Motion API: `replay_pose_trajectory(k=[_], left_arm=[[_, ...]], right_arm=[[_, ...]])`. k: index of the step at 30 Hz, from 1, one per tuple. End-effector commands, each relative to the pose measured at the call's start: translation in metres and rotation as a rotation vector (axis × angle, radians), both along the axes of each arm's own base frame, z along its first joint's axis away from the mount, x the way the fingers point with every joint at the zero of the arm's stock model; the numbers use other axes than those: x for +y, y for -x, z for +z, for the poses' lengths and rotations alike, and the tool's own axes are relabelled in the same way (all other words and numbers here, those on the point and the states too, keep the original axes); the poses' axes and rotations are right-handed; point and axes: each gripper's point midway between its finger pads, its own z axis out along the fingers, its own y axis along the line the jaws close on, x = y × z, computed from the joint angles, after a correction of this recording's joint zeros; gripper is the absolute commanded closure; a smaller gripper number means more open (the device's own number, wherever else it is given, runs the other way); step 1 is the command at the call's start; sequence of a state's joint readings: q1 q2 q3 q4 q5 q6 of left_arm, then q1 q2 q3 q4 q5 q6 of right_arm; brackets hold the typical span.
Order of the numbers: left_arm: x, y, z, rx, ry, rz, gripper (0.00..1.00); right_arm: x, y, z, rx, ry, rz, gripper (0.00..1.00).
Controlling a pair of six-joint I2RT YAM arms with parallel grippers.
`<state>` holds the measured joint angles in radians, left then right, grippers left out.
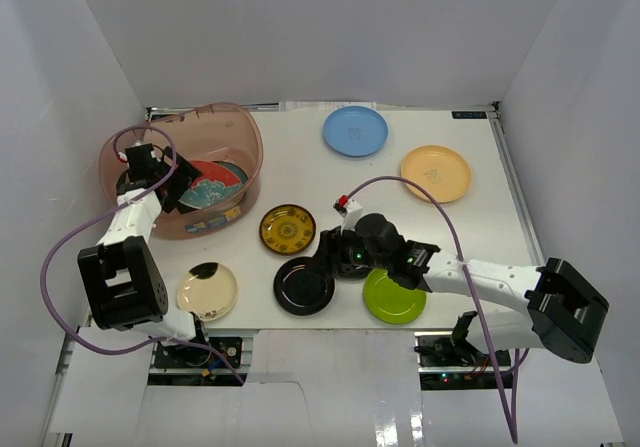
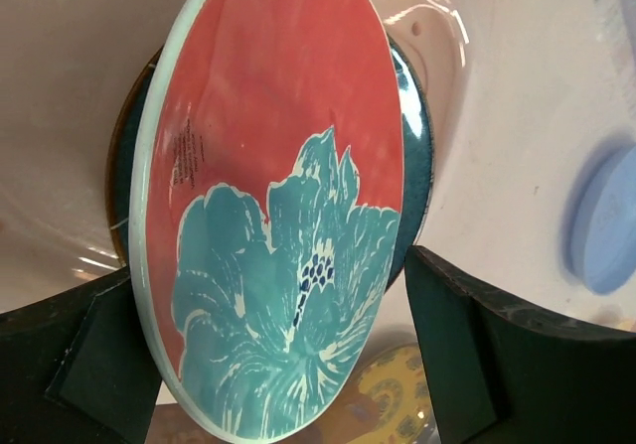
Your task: Place the plates into the plastic bin on the countertop
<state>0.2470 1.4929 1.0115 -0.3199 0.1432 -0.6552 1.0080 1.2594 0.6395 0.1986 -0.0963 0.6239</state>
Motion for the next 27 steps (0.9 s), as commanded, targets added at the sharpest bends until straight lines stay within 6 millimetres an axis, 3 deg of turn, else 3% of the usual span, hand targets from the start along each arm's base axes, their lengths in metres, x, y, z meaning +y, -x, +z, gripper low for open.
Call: replay_pose_trajectory(k=[1, 2, 3, 5, 8, 9, 13, 18, 26, 27], left_arm=[[0.011, 0.003, 0.033, -0.077, -0.107, 0.006, 0.02], [0.015, 0.009, 0.027, -0.057, -0.130, 0.020, 0.02], [0.023, 0.014, 0.032, -0.063, -0.179, 0.048, 0.02], [0.036, 0.024, 0.034, -0.054, -0.253, 0.102, 0.02], [0.034, 0.026, 0.036, -0.047, -0.325, 0.106, 0.02], [0.034, 0.027, 0.035, -0.036, -0.369, 0.116, 0.02], [0.028, 0.032, 0.021, 0.023, -0.474, 0.081, 0.02], [0.021, 0.028, 0.021, 0.033, -0.513, 0.039, 0.02], [0.002, 0.024, 0.005, 0.104, -0.495, -0.076, 0.02], [0.000, 0.025, 0.010, 0.085, -0.480, -0.066, 0.02]], right_arm=[[0.009, -0.025, 0.031, -0.097, -0.028, -0.068, 0.31], [0.003, -0.037, 0.031, -0.142, 0.005, -0.122, 0.38], [0.002, -0.045, 0.039, -0.175, 0.015, -0.147, 0.54], [-0.007, -0.062, 0.044, -0.242, 0.098, -0.194, 0.65], [-0.024, -0.081, 0.036, -0.270, 0.225, -0.233, 0.73], [-0.026, -0.088, 0.043, -0.300, 0.241, -0.234, 0.74], [-0.055, -0.122, 0.044, -0.310, 0.290, -0.308, 0.79], [-0.090, -0.167, 0.045, -0.305, 0.326, -0.401, 0.80], [-0.127, -0.218, 0.035, -0.289, 0.388, -0.503, 0.69], [-0.135, -0.225, 0.030, -0.276, 0.398, -0.523, 0.66]])
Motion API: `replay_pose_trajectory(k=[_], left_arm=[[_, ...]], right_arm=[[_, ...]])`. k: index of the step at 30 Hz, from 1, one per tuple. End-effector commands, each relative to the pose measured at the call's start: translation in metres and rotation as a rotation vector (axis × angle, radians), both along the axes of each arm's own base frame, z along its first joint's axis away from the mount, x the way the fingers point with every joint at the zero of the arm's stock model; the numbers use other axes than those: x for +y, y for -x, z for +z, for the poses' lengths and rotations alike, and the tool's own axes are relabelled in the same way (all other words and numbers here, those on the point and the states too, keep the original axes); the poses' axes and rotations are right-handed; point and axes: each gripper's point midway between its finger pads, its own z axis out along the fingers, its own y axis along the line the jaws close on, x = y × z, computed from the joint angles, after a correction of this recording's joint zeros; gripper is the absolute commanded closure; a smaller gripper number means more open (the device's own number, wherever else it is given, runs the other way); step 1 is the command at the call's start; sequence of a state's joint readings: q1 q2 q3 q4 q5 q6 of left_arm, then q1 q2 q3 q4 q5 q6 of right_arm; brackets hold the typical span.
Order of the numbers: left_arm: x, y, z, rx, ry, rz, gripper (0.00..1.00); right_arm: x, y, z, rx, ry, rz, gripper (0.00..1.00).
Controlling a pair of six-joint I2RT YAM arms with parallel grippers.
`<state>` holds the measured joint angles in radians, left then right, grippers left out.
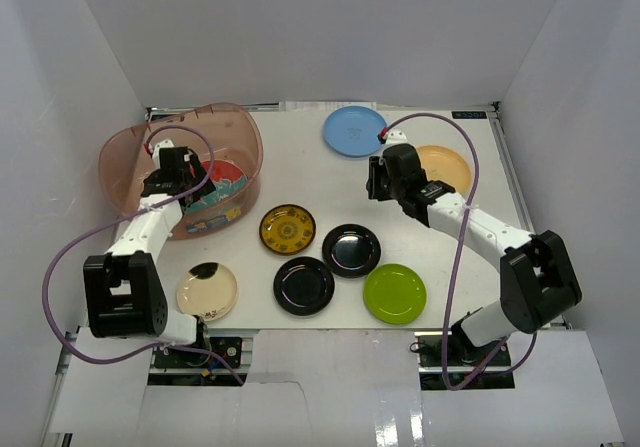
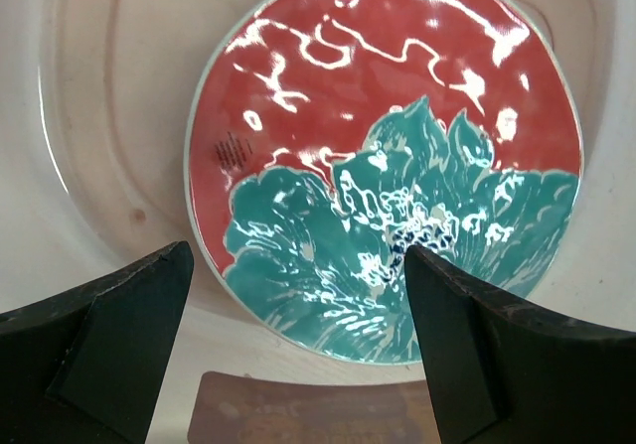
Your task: Place the plates into the plastic bin on the countertop
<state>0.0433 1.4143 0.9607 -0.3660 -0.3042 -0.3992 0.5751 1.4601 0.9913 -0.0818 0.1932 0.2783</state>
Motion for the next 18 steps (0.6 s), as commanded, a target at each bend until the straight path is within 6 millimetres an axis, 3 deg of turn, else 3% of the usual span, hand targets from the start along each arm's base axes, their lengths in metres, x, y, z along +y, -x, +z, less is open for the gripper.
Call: replay_pose_trajectory(k=[1, 5, 6, 8, 9, 10, 11, 12, 13, 14, 15, 16, 17, 18], left_arm=[[-0.007, -0.002, 0.018, -0.037, 0.022, -0.019, 0.02], [-0.035, -0.008, 0.064, -0.205, 0.105, -0.109, 0.02], [-0.064, -0.009, 0.079, -0.241, 0.128, -0.196, 0.02], [-0.088, -0.005, 0.111, -0.324, 0.151, -0.274, 0.02], [-0.114, -0.001, 0.124, -0.355, 0.179, -0.360, 0.02], [-0.126, 0.005, 0.141, -0.403, 0.194, -0.406, 0.02], [-0.139, 0.010, 0.149, -0.421, 0.209, -0.448, 0.02], [-0.160, 0.017, 0.153, -0.430, 0.231, -0.510, 0.02], [-0.173, 0.022, 0.159, -0.445, 0.259, -0.553, 0.02], [-0.197, 0.032, 0.161, -0.441, 0.293, -0.634, 0.02], [-0.208, 0.037, 0.159, -0.434, 0.303, -0.666, 0.02], [-0.217, 0.041, 0.157, -0.429, 0.315, -0.701, 0.02], [-0.233, 0.048, 0.153, -0.412, 0.330, -0.747, 0.02], [-0.240, 0.052, 0.150, -0.400, 0.339, -0.770, 0.02]], right_arm=[[-0.011, -0.029, 0.017, -0.051, 0.002, -0.032, 0.63], [-0.024, -0.067, 0.014, -0.039, -0.014, -0.106, 0.40], [-0.027, -0.084, 0.013, -0.037, -0.023, -0.132, 0.38], [-0.032, -0.101, 0.012, -0.034, -0.034, -0.173, 0.35], [-0.037, -0.118, 0.012, -0.035, -0.049, -0.209, 0.34], [-0.039, -0.127, 0.011, -0.035, -0.056, -0.230, 0.34], [-0.041, -0.136, 0.012, -0.037, -0.066, -0.248, 0.33], [-0.047, -0.148, -0.005, -0.006, -0.070, -0.281, 0.33], [-0.047, -0.164, 0.006, -0.034, -0.087, -0.301, 0.33], [-0.053, -0.175, -0.014, -0.004, -0.077, -0.326, 0.33], [-0.056, -0.183, -0.019, 0.003, -0.084, -0.348, 0.33], [-0.058, -0.200, -0.009, -0.029, -0.087, -0.374, 0.33], [-0.060, -0.208, -0.011, -0.033, -0.076, -0.392, 0.34], [-0.062, -0.217, -0.037, -0.002, -0.040, -0.414, 0.35]])
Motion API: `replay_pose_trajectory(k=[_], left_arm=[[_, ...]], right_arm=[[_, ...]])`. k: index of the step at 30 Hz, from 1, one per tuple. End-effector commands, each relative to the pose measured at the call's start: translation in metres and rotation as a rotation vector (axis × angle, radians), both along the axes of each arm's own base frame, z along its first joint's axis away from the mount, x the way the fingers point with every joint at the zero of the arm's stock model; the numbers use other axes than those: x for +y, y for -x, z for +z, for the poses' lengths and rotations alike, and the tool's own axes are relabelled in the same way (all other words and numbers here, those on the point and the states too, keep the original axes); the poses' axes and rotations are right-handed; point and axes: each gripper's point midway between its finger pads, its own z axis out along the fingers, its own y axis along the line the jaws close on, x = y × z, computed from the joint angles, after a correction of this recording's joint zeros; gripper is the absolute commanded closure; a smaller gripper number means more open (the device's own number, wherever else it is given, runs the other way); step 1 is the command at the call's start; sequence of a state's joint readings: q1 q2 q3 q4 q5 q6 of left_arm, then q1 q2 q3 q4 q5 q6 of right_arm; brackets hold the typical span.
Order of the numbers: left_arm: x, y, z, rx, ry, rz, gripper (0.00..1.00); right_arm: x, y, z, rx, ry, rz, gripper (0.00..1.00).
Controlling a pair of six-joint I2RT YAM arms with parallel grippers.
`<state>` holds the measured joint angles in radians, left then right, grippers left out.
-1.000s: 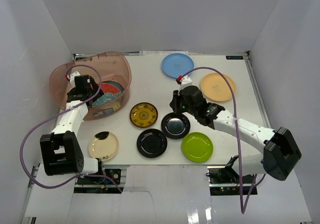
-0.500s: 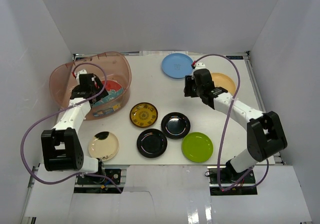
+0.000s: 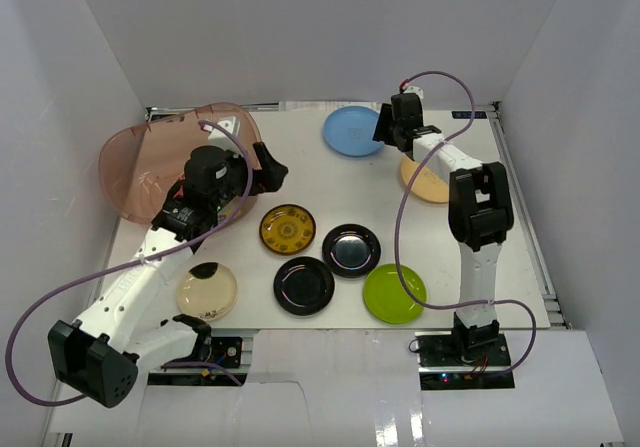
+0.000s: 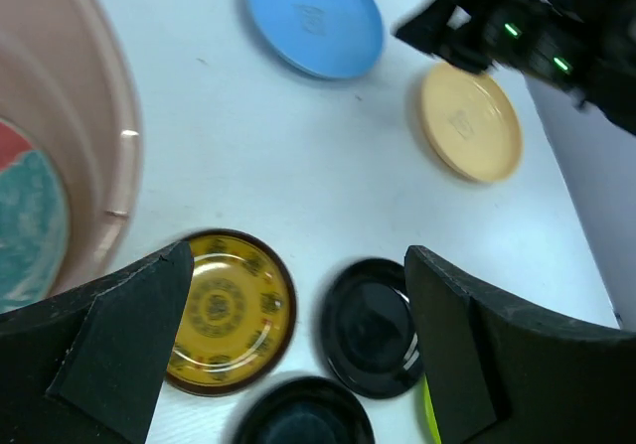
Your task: Place the plates into the plastic bin on the countertop
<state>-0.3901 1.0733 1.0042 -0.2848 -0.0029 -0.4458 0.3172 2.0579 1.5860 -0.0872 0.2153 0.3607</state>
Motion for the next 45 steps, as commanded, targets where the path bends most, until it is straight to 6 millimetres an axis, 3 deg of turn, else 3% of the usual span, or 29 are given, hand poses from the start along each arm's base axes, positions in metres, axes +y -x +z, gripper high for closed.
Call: replay_pose_trajectory(k=[1, 2, 3, 4, 5, 7, 9, 10, 12, 13, 14, 15, 16, 17, 19, 20, 21, 22, 23, 24, 25, 26, 28, 29, 36, 39, 40, 43, 45], left_arm=[[-0.037, 0.018, -0.013, 0.046, 0.025, -0.145, 0.02], [-0.049, 0.023, -0.020, 0.069, 0.033, -0.177, 0.02], [-0.056, 0.027, -0.024, 0.080, 0.040, -0.198, 0.02], [-0.062, 0.029, -0.027, 0.082, 0.047, -0.216, 0.02], [-0.072, 0.034, -0.029, 0.091, 0.056, -0.242, 0.02], [-0.083, 0.035, -0.035, 0.099, 0.053, -0.269, 0.02], [-0.092, 0.033, -0.040, 0.105, 0.042, -0.285, 0.02], [-0.094, 0.032, -0.042, 0.106, 0.038, -0.287, 0.03], [-0.099, 0.029, -0.044, 0.113, 0.038, -0.294, 0.03], [-0.101, 0.027, -0.048, 0.128, 0.036, -0.295, 0.04], [-0.103, 0.026, -0.050, 0.133, 0.034, -0.296, 0.04], [-0.102, 0.022, -0.049, 0.135, 0.039, -0.274, 0.04], [-0.103, 0.020, -0.048, 0.134, 0.040, -0.267, 0.05], [-0.103, 0.019, -0.049, 0.139, 0.040, -0.258, 0.05], [-0.102, 0.012, -0.046, 0.132, 0.043, -0.227, 0.05], [-0.101, 0.009, -0.045, 0.130, 0.042, -0.215, 0.06], [-0.102, 0.005, -0.037, 0.114, 0.047, -0.204, 0.06], [-0.103, 0.003, -0.035, 0.111, 0.050, -0.202, 0.06], [-0.102, -0.003, -0.038, 0.112, 0.037, -0.173, 0.07], [-0.103, -0.008, -0.032, 0.099, 0.042, -0.162, 0.07], [-0.102, -0.012, -0.031, 0.097, 0.041, -0.145, 0.07], [-0.104, -0.016, -0.034, 0.105, 0.045, -0.134, 0.07], [-0.105, -0.025, -0.029, 0.098, 0.050, -0.108, 0.08], [-0.106, -0.029, -0.032, 0.110, 0.048, -0.099, 0.08], [-0.114, -0.037, -0.012, 0.094, 0.122, -0.080, 0.14], [-0.109, -0.035, -0.021, 0.109, 0.118, -0.061, 0.28], [-0.108, -0.032, -0.029, 0.125, 0.113, -0.058, 0.50], [-0.106, -0.027, -0.027, 0.119, 0.138, -0.059, 0.89], [-0.103, -0.028, -0.025, 0.109, 0.128, -0.050, 0.99]], right_arm=[[-0.014, -0.035, -0.014, -0.005, 0.035, -0.112, 0.35], [-0.008, -0.051, 0.002, -0.045, 0.016, -0.106, 0.36], [-0.006, -0.057, -0.024, -0.004, 0.020, -0.101, 0.36], [-0.003, -0.061, -0.031, 0.016, 0.009, -0.104, 0.36], [0.002, -0.075, -0.017, -0.019, -0.010, -0.106, 0.36], [0.007, -0.080, -0.046, 0.024, -0.018, -0.102, 0.37], [0.013, -0.083, -0.060, 0.044, -0.048, -0.104, 0.46], [0.014, -0.082, -0.064, 0.053, -0.062, -0.106, 0.63], [0.016, -0.075, -0.072, 0.063, -0.089, -0.115, 0.82], [0.017, -0.073, -0.070, 0.053, -0.105, -0.113, 0.92], [0.021, -0.078, -0.039, -0.033, -0.149, -0.110, 0.92], [0.017, -0.065, -0.053, -0.005, -0.146, -0.113, 0.92], [0.019, -0.068, -0.015, -0.089, -0.185, -0.102, 0.92], [0.019, -0.064, -0.004, -0.108, -0.194, -0.096, 0.92], [0.017, -0.047, 0.005, -0.113, -0.203, -0.080, 0.92], [0.016, -0.040, 0.044, -0.172, -0.224, -0.066, 0.92], [0.016, -0.033, 0.057, -0.200, -0.228, -0.046, 0.92], [0.017, -0.016, 0.050, -0.173, -0.233, -0.013, 0.92], [0.016, -0.003, 0.082, -0.219, -0.255, 0.014, 0.92], [0.019, 0.008, 0.088, -0.224, -0.263, 0.044, 0.92], [0.021, 0.029, 0.072, -0.177, -0.268, 0.079, 0.92], [0.021, 0.045, 0.096, -0.218, -0.289, 0.103, 0.92], [0.026, 0.078, 0.084, -0.181, -0.325, 0.167, 0.92], [0.026, 0.091, 0.104, -0.217, -0.346, 0.184, 0.92], [0.038, 0.158, 0.127, -0.237, -0.419, 0.307, 0.92], [0.035, 0.174, 0.135, -0.257, -0.430, 0.319, 0.92], [0.033, 0.178, 0.138, -0.266, -0.430, 0.318, 0.92], [0.032, 0.183, 0.135, -0.258, -0.425, 0.325, 0.92], [0.031, 0.185, 0.131, -0.252, -0.420, 0.322, 0.89]])
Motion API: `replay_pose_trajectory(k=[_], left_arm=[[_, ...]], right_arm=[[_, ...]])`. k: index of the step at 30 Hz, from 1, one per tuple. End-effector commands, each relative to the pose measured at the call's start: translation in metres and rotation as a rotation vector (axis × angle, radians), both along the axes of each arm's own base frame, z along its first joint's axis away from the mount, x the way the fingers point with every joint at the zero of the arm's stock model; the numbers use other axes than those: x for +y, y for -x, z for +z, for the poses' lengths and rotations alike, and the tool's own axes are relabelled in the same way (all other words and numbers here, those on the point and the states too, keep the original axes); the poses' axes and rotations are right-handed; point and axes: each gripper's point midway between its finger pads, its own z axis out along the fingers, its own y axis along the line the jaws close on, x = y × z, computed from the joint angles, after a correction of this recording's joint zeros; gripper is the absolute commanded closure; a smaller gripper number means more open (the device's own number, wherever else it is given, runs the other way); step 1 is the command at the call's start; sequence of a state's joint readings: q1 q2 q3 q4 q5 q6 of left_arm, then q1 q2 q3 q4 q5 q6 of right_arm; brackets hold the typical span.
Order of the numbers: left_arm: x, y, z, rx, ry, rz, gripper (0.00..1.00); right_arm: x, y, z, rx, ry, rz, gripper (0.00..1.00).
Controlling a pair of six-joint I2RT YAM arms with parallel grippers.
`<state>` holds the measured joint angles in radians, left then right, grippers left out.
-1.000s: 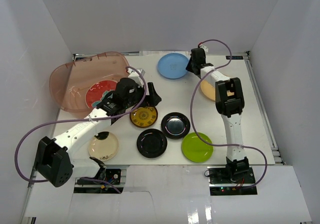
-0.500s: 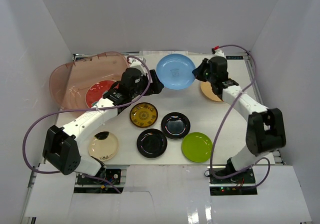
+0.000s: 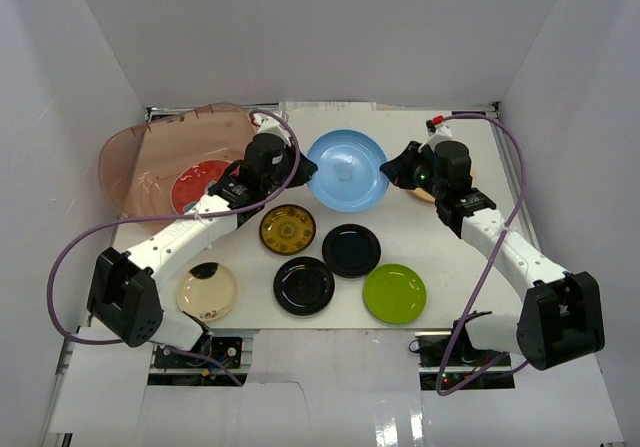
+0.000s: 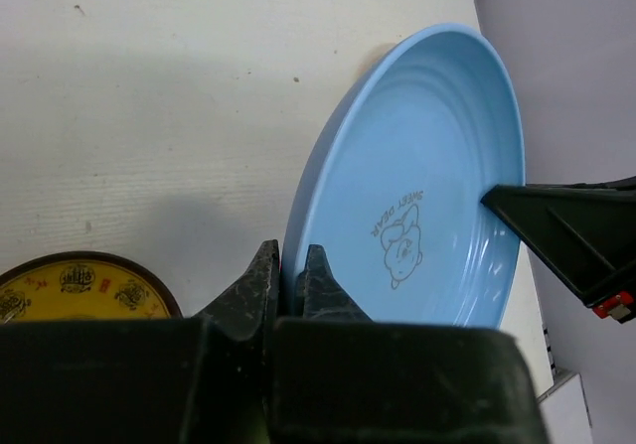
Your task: Place the plates into the plastic bin on the countertop
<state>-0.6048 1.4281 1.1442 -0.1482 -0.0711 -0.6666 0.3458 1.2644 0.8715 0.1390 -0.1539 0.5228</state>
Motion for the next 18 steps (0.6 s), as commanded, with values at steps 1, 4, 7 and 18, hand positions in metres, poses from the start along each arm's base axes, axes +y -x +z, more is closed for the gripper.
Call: replay_pose_trajectory(k=[1, 4, 7, 18], left_arm=[[0.011, 0.003, 0.017, -0.050, -0.006, 0.035, 1.00], [0.024, -0.008, 0.040, -0.107, -0.061, 0.089, 1.00], [0.054, -0.025, 0.077, -0.167, -0.070, 0.165, 1.00], [0.279, -0.039, 0.070, -0.099, -0.010, 0.669, 1.00]], right_arm=[[0.004, 0.003, 0.025, -0.076, -0.034, 0.024, 0.85], [0.004, 0.004, 0.025, -0.078, -0.005, 0.043, 0.67], [0.005, 0.008, 0.028, -0.085, 0.016, 0.070, 0.43], [-0.040, -0.028, -0.023, -0.005, 0.280, -0.154, 0.31]])
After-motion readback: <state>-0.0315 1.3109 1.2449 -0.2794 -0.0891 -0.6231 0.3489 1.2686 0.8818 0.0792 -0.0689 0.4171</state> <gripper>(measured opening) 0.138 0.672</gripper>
